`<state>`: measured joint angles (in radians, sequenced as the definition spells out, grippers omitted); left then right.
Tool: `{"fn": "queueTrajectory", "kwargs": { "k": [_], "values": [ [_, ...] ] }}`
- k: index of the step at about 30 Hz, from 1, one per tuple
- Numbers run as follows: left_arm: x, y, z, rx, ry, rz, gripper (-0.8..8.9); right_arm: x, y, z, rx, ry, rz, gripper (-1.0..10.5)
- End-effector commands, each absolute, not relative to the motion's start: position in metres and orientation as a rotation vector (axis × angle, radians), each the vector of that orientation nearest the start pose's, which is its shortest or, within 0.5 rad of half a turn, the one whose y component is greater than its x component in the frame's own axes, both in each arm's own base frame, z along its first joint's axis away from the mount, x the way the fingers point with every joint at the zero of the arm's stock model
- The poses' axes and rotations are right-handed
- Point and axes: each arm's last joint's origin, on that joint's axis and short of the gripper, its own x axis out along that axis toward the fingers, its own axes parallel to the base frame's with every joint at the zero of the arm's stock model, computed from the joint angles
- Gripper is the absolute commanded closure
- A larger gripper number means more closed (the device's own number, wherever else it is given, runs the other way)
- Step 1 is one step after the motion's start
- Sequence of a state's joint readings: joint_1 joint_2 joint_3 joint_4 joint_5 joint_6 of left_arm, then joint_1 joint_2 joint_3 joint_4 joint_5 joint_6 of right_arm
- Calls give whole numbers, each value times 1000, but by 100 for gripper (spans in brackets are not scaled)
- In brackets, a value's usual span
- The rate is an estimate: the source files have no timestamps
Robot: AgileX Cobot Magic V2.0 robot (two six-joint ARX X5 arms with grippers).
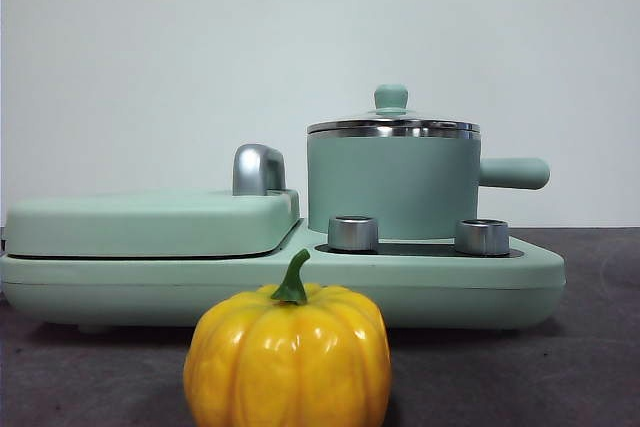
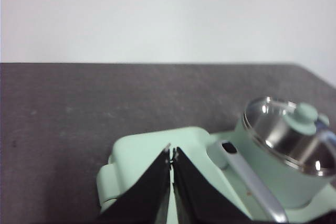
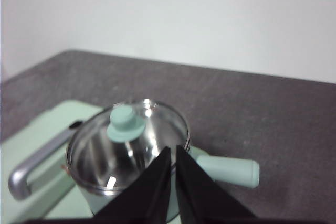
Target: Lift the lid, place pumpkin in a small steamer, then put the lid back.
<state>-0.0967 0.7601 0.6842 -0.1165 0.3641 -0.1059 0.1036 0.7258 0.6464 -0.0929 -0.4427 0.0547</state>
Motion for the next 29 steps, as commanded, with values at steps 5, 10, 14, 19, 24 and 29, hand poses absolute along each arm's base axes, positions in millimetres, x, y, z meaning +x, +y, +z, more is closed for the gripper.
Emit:
{"fn": "queueTrajectory", "kwargs": {
  "k": [5, 10, 14, 19, 24, 29],
  "values": [
    [194, -49, 318, 69, 189, -576, 805, 172, 43, 297, -72, 216, 631, 932],
    [204, -64, 315, 119, 204, -647, 780, 171, 52, 291, -218, 213, 702, 929],
    [204, -71, 313, 135, 210, -681, 629, 170, 55, 289, -267, 224, 705, 693],
    [202, -76, 313, 137, 209, -703, 564, 170, 55, 289, -260, 225, 695, 663],
    [200, -82, 313, 133, 209, -731, 565, 171, 55, 291, -216, 224, 688, 663],
    [203, -94, 312, 138, 182, -776, 565, 171, 55, 291, -178, 235, 687, 663]
  ]
}}
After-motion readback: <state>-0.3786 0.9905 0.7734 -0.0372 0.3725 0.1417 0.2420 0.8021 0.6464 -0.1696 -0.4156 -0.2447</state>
